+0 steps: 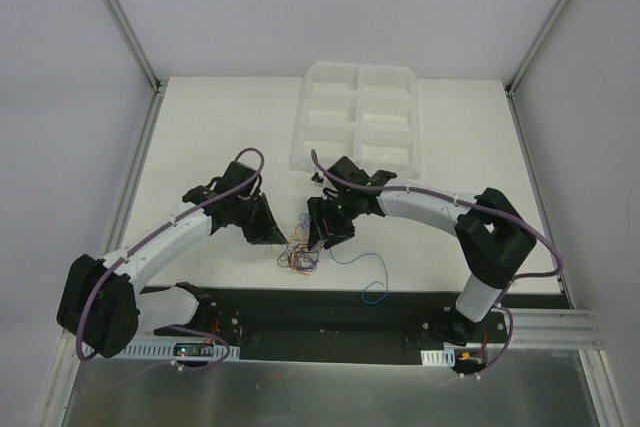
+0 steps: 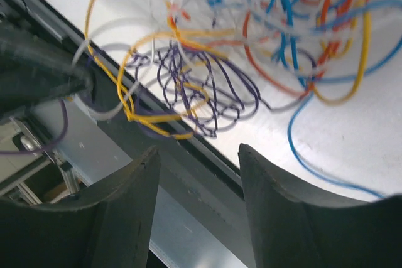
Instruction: Untangle the cables
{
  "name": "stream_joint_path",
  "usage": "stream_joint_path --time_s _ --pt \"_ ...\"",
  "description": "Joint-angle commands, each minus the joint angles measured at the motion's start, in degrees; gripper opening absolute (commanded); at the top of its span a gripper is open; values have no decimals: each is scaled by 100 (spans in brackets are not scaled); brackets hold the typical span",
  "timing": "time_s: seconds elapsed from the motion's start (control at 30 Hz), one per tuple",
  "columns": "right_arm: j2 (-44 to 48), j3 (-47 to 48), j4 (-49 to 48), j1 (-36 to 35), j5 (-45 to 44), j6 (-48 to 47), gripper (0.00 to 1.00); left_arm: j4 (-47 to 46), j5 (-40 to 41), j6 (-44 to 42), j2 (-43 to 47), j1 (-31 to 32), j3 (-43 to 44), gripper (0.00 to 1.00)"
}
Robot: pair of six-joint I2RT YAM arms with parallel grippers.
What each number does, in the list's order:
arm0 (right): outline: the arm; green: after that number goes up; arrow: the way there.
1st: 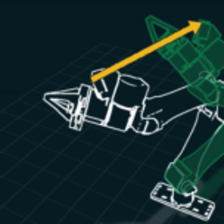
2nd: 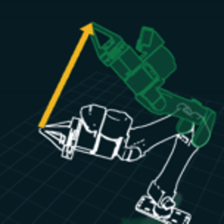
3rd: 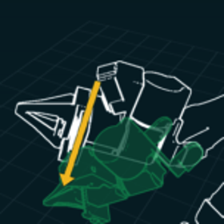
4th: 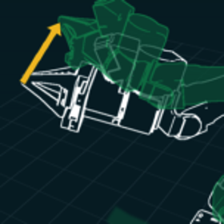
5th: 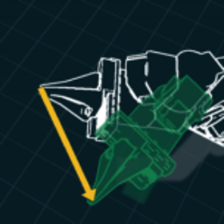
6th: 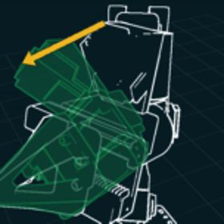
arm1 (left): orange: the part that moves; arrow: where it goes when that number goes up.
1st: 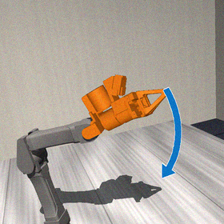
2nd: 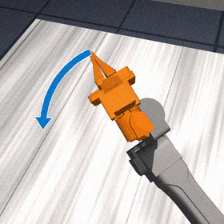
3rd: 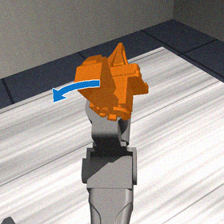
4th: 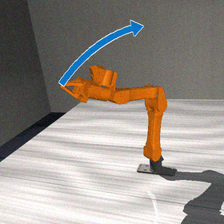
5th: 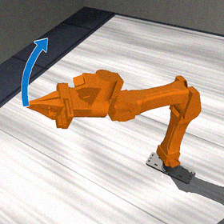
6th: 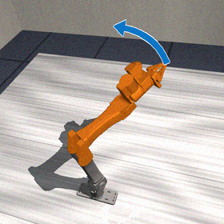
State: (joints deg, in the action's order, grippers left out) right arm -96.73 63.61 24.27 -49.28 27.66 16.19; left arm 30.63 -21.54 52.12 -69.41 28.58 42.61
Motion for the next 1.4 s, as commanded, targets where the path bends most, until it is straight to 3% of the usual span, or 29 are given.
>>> stream_joint_path --time_s 0.0,0.3,0.47,0.8,0.93,1.07,1.2,1.3,1.37 --pt "-337 607 -642 -21 -85 736 54 -118 -25 71 638 78 230 0" --pt "-1128 969 -889 -30 -629 1290 52 -435 -571 -26 1183 236 1011 0" --pt "-1322 811 -336 119 -1412 1212 37 -435 -361 -491 1535 236 2091 0" --pt "-251 -525 7 744 -2703 351 34 -488 404 -1511 1044 236 5316 0" --pt "197 -859 121 1042 -3152 -97 34 -567 738 -1591 920 236 5898 0" --pt "593 -781 253 1245 -2462 -808 39 -602 1116 -1529 1008 236 5619 0" --pt "1146 -473 587 1271 -1608 -1082 48 -550 1170 -880 1192 236 4418 0" --pt "1673 -368 876 1289 -1246 -1214 56 -558 793 -546 1140 227 3538 0" --pt "1990 -481 1053 1394 -1289 -1223 58 -585 285 -387 922 227 3080 9"
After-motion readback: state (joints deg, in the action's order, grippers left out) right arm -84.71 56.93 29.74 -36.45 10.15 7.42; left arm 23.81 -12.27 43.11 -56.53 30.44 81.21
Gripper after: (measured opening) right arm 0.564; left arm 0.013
